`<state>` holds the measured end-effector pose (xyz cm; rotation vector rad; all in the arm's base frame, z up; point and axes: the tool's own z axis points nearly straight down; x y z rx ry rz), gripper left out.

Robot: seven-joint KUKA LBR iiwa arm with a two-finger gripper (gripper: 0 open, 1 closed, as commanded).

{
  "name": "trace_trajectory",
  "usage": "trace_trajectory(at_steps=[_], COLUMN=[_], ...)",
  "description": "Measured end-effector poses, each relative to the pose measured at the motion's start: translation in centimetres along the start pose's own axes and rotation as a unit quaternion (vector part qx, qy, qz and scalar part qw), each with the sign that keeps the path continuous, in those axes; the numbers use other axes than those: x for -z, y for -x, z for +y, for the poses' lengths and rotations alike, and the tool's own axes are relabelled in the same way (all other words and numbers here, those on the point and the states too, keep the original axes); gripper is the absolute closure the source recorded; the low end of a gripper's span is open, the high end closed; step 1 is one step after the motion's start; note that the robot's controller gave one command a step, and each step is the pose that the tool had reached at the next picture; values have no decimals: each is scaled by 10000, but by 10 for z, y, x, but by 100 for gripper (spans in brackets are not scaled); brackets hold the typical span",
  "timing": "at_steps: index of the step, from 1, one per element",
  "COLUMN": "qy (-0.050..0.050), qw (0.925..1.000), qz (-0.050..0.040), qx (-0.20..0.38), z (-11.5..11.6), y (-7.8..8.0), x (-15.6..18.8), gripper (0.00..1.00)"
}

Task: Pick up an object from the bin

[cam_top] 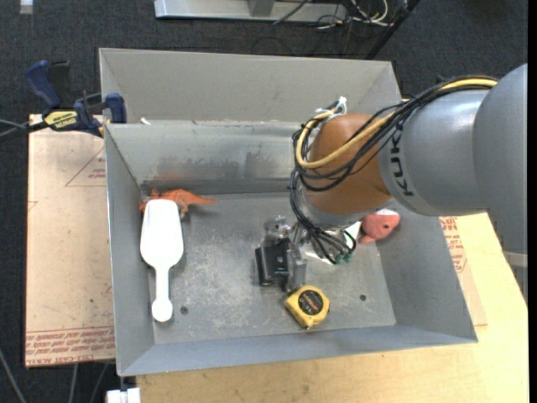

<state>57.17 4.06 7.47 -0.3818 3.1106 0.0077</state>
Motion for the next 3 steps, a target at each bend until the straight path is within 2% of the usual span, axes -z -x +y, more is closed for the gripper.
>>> trace_trajectory(at_steps=[1,2,3], qy=[4,5,6], qw=[9999,9999,9999], qz=[-10,-9,-25], qx=[123,122,153], z=[-3,-3,-12], y=[6,5,6], x=[115,115,237], gripper=[100,100,100])
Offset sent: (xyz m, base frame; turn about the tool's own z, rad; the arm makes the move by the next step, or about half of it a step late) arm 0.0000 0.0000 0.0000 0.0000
